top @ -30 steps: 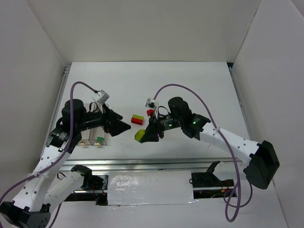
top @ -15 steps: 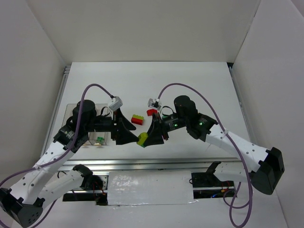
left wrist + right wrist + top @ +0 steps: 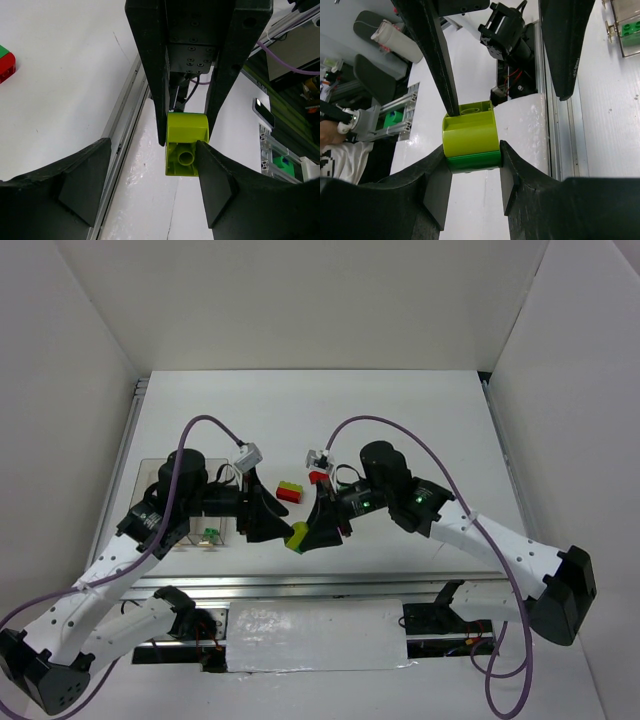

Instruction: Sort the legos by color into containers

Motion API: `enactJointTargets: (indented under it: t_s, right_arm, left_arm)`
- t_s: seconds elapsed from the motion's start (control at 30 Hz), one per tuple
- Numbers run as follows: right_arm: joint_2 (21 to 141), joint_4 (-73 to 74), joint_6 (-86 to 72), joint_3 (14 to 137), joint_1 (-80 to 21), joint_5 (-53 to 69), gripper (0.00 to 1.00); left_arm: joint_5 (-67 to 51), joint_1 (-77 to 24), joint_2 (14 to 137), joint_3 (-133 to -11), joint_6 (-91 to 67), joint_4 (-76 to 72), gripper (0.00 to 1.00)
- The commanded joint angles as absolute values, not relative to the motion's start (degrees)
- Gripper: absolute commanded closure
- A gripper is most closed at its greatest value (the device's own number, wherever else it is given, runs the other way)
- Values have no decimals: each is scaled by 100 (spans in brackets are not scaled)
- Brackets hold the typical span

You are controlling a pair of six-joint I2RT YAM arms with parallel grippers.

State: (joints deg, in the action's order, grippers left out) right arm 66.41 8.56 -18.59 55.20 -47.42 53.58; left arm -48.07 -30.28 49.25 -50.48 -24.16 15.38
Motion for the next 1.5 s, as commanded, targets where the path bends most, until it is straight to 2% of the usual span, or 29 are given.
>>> enactJointTargets:
  t_s: [0.0,0.23,0.5,1.03,1.13,1.23,1.27,1.33,1.47]
  right_arm:
    - [6802,615,-1837,5932,-4808,5150,100]
    - [6943,940,-1477,5942,-4808,5072,100]
    - [6882,1125,-1266,5704,-4808,4817,100]
    - [7181,1108,-1108,6407,-4808,5264,100]
    - [7111,1029,-1081,6381,-4790,5186,100]
    - [7136,967,-1055,6363,-4755,5133,100]
    - [7163,984,-1029,6398,-4729,5150,100]
    - [7268,1019,-993,6442,-4685,5203,100]
    - [7330,976,-984,6486,-4649,5326,100]
  left_arm:
    - [-5045,-3094,4869,-5028,-2470,1213,19]
    - [-4782,-3085,4773,-5054,-2443,1309,10]
    - [-4465,-3076,4597,-5080,-2399,1327,7]
    - [-4474,-3076,4728,-5053,-2382,1380,10]
    - [-4613,-3076,4764,-5028,-2399,1319,14]
    - [-4824,-3076,4703,-4992,-2417,1187,28]
    - [-4886,-3076,4685,-4992,-2434,1152,38]
    - [-5044,-3076,4580,-4975,-2426,1073,51]
    - [-5203,-3076,4386,-4931,-2426,941,62]
